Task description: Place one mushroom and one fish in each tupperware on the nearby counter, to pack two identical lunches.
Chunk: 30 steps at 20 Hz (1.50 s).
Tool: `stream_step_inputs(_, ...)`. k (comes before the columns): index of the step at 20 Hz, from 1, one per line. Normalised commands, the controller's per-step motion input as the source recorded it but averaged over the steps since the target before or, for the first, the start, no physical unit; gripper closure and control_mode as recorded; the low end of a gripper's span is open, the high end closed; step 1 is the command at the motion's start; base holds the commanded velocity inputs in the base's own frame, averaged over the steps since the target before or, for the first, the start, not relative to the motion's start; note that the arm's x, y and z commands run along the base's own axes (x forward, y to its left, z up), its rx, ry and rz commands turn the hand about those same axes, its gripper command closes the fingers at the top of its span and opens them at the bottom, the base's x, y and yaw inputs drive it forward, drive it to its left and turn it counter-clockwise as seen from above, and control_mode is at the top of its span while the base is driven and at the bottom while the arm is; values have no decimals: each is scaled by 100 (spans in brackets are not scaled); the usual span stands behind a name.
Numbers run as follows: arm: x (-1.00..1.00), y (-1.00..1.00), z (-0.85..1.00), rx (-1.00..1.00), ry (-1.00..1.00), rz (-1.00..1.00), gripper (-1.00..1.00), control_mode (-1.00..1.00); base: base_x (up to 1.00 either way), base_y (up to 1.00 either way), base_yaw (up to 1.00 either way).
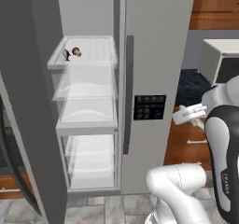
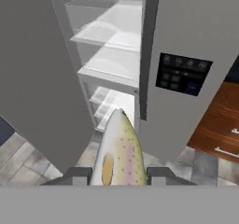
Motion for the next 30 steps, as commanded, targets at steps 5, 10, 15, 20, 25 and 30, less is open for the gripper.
stream_step_inputs(5, 0, 0, 0, 0, 0, 0, 100, 100, -38, -100, -19)
stream_step_inputs(10, 0, 0, 0, 0, 0, 0, 100, 100, -18, -100, -17)
stream_step_inputs(15, 0, 0, 0, 0, 0, 0, 100, 100, 0, -100, -16)
stream_step_inputs(20, 0, 0, 0, 0, 0, 0, 100, 100, 5, -100, -13)
stream_step_inputs(25, 0, 0, 0, 0, 0, 0, 100, 100, 32, -100, -6)
stream_step_inputs(30, 0, 0, 0, 0, 0, 0, 100, 100, 51, -100, -4)
